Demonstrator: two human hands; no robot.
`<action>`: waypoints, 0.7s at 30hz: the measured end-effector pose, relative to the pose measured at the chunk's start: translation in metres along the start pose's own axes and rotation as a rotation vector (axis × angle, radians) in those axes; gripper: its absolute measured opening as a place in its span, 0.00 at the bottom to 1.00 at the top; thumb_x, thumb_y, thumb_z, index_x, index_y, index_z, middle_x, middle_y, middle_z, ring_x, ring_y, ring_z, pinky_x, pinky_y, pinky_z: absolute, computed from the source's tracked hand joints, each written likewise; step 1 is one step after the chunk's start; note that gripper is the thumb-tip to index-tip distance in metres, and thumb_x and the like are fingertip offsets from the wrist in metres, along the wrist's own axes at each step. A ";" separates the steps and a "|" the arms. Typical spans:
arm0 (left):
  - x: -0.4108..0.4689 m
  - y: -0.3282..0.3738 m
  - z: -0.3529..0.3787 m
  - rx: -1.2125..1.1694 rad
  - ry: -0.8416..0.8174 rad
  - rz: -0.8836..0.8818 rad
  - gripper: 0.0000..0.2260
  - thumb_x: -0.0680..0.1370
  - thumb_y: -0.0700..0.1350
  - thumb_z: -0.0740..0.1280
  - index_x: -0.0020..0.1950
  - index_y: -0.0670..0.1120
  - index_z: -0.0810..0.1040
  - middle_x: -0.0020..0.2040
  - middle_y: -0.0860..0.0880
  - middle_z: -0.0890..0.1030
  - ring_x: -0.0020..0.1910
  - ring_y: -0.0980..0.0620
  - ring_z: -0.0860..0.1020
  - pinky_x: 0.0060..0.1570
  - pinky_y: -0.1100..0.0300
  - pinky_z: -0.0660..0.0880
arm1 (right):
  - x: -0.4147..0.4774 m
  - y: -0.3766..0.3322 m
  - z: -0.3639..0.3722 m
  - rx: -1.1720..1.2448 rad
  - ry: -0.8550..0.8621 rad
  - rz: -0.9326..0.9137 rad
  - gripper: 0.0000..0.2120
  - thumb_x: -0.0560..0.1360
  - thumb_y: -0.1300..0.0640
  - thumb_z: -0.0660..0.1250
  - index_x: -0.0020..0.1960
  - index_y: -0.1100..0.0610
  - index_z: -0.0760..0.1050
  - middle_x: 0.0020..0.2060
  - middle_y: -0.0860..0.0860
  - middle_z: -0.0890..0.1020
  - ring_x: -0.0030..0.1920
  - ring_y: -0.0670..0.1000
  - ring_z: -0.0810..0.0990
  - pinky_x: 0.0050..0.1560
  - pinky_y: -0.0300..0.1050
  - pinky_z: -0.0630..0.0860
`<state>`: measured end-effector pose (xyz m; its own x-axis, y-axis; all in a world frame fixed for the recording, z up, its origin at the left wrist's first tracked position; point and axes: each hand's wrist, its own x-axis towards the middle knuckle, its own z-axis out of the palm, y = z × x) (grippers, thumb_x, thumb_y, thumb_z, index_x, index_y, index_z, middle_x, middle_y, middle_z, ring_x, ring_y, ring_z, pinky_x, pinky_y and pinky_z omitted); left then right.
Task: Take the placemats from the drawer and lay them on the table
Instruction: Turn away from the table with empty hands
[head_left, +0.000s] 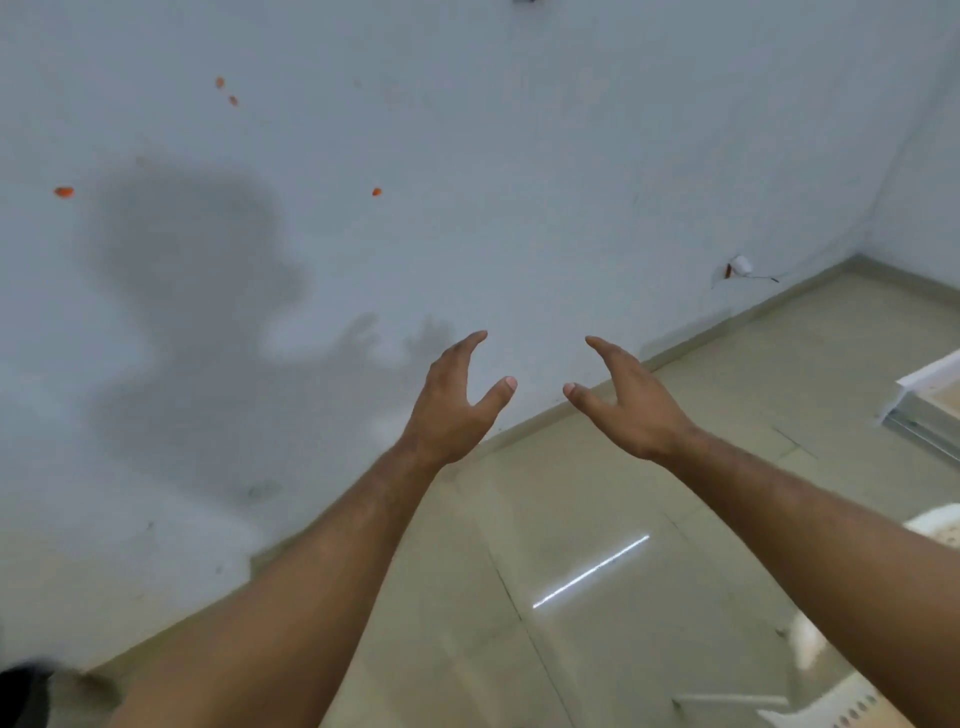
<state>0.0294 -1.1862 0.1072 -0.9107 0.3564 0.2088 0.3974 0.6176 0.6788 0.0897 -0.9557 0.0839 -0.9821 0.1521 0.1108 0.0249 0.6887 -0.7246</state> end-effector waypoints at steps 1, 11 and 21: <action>0.027 -0.006 0.003 -0.003 -0.027 0.021 0.30 0.79 0.59 0.65 0.79 0.56 0.60 0.77 0.58 0.63 0.77 0.57 0.58 0.71 0.60 0.56 | 0.017 0.004 0.002 0.009 0.017 0.039 0.36 0.79 0.37 0.61 0.81 0.47 0.53 0.80 0.47 0.59 0.79 0.48 0.56 0.75 0.47 0.55; 0.258 -0.015 0.097 -0.001 -0.257 0.200 0.29 0.79 0.62 0.63 0.78 0.58 0.59 0.78 0.58 0.62 0.76 0.56 0.59 0.70 0.60 0.57 | 0.175 0.103 -0.030 0.044 0.223 0.292 0.36 0.77 0.34 0.61 0.80 0.44 0.54 0.80 0.49 0.60 0.79 0.49 0.58 0.73 0.47 0.58; 0.476 0.065 0.264 -0.029 -0.497 0.311 0.30 0.79 0.63 0.63 0.78 0.56 0.60 0.78 0.56 0.63 0.76 0.55 0.60 0.73 0.56 0.59 | 0.313 0.256 -0.134 0.128 0.416 0.522 0.35 0.79 0.36 0.60 0.81 0.49 0.56 0.79 0.49 0.61 0.78 0.51 0.59 0.74 0.48 0.58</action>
<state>-0.3485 -0.7906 0.0649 -0.5870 0.8080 0.0508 0.6279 0.4148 0.6586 -0.1865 -0.6369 0.0242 -0.6934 0.7194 -0.0418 0.4289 0.3654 -0.8262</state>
